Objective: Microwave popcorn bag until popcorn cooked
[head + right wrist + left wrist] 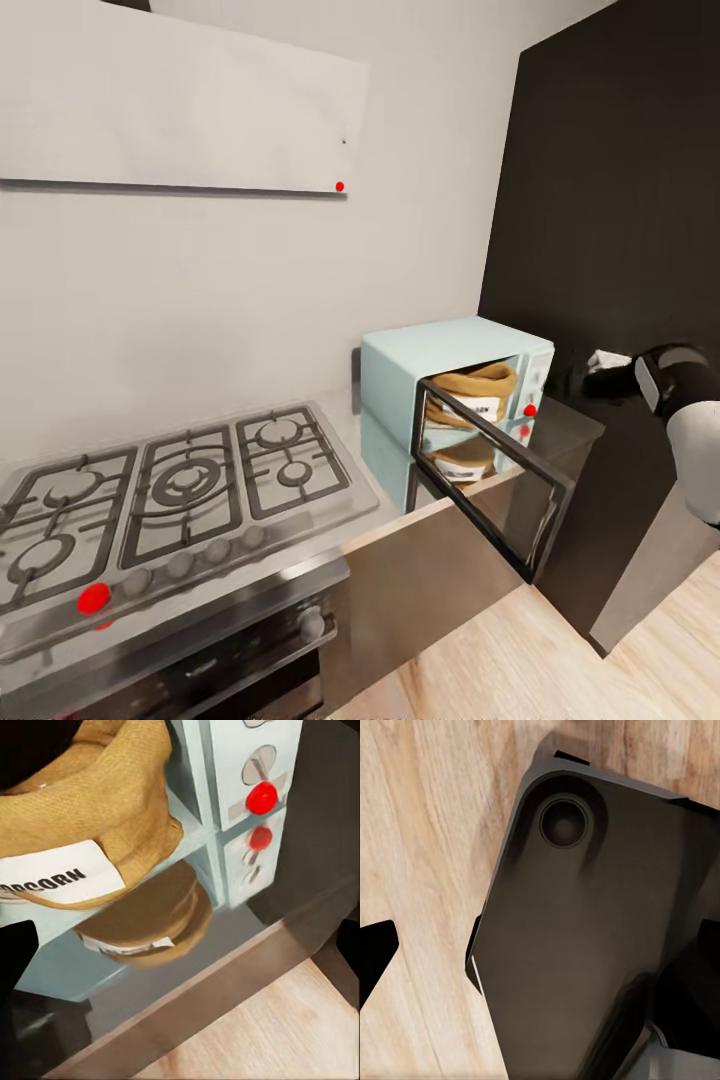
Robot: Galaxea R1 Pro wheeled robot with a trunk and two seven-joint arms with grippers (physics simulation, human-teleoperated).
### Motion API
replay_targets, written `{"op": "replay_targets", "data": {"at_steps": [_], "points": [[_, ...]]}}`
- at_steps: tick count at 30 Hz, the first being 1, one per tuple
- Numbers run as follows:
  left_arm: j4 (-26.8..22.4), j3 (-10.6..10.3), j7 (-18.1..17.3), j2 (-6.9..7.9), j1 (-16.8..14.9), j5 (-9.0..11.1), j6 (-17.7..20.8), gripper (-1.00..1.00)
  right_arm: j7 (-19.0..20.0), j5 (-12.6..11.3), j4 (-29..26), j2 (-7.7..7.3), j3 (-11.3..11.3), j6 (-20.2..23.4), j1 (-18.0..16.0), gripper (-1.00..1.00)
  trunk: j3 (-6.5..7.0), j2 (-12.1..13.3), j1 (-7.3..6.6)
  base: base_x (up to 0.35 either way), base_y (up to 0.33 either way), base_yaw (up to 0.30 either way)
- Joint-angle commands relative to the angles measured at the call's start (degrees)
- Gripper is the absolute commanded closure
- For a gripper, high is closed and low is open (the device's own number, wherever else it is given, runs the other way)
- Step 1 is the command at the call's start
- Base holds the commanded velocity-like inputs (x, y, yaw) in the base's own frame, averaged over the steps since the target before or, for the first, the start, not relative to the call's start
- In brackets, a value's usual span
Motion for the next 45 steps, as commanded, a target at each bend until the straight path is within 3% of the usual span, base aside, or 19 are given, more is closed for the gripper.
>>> {"op": "replay_targets", "data": {"at_steps": [1,3,8,17,24,28,35,45], "points": [[0.0,0.1,0.1,-0.02,0.0,0.1,-0.2,-1.0,0.4,0.5,0.0,0.19,-0.4,-1.2,0.5,-1.0,-0.06,-0.1,0.0,-0.008,0.0,0.0],[0.0,0.1,0.1,-0.02,0.0,0.1,-0.2,-1.0,0.8,0.2,0.3,0.67,-0.4,-4.7,2.1,-1.0,-0.06,-0.1,0.0,-0.002,0.0,0.0],[0.0,0.1,0.1,-0.02,0.0,0.1,-0.2,-1.0,0.9,-0.1,2.8,0.98,-0.4,-7.9,2.5,-1.0,-0.06,-0.1,0.0,0.0,0.0,0.0],[-0.1,0.0,0.1,-0.02,0.0,0.1,-0.2,-1.0,0.4,-0.4,8.4,1.0,-0.5,-9.1,2.6,-1.0,-0.06,-0.1,0.0,0.0,0.0,0.135],[-0.1,0.1,0.1,-0.02,0.0,0.1,-0.2,-1.0,-0.2,-0.3,15.6,0.16,-0.6,-21.2,2.7,-1.0,-0.06,-0.1,0.0,0.0,0.0,0.133],[-0.2,0.1,0.1,-0.04,0.0,0.1,-0.2,-1.0,-0.4,-0.2,16.0,0.11,-0.7,-27.5,6.2,-1.0,-0.06,-0.1,0.0,0.0,0.0,0.004],[-0.2,0.1,0.1,-0.02,0.0,0.1,-0.2,-1.0,0.5,-0.6,16.2,-0.62,-0.8,-41.0,8.9,-1.0,-0.06,-0.1,0.0,0.0,0.0,0.0],[-0.2,0.2,0.1,-0.11,0.0,0.2,-0.2,-1.0,0.4,-0.2,16.1,-0.68,-0.7,-41.6,9.5,-1.0,-0.06,-0.1,0.0,0.0,-0.149,0.0]]}}
